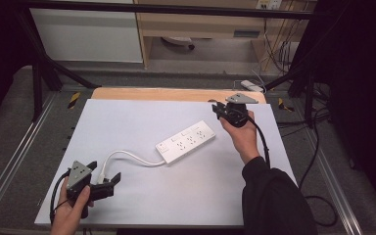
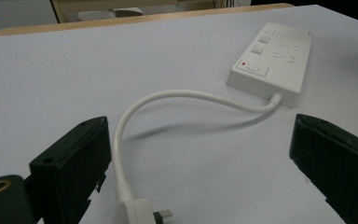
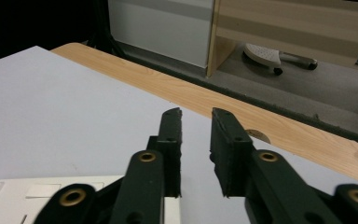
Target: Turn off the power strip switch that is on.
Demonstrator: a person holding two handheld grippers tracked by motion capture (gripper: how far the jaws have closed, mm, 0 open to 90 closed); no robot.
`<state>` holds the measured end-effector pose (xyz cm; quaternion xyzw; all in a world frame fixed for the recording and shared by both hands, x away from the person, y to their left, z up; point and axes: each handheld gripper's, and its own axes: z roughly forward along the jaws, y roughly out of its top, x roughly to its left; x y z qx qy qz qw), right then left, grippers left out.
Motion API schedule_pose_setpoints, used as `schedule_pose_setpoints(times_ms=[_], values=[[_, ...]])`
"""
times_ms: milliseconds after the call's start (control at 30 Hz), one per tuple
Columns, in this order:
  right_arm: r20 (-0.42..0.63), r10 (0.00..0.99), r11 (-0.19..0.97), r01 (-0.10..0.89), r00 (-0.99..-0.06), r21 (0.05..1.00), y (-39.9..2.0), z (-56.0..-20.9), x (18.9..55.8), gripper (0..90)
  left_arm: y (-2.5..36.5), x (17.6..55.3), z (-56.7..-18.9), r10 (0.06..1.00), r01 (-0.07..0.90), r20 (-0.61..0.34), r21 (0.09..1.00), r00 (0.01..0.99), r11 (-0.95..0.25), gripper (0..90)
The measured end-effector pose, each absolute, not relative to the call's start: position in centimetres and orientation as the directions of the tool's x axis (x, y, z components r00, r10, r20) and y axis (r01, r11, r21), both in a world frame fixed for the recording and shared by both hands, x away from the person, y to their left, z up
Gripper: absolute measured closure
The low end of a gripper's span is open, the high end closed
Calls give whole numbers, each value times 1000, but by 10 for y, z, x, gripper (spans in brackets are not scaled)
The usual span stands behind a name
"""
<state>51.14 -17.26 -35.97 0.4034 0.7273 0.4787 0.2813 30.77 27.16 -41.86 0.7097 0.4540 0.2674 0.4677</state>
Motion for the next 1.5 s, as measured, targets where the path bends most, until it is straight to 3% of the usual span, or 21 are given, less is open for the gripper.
schedule_pose_setpoints(times_ms=[267, 1500], values=[[-29, 852, 230, 325, -522, 917, -165, -374, 519, 896, 272, 308, -418, 893, 392, -42, 907, 448, -154, 56], [0, 841, 265, 412, -541, 872, -137, -419, 532, 900, 272, 308, -418, 890, 388, -33, 907, 454, -164, 56]])
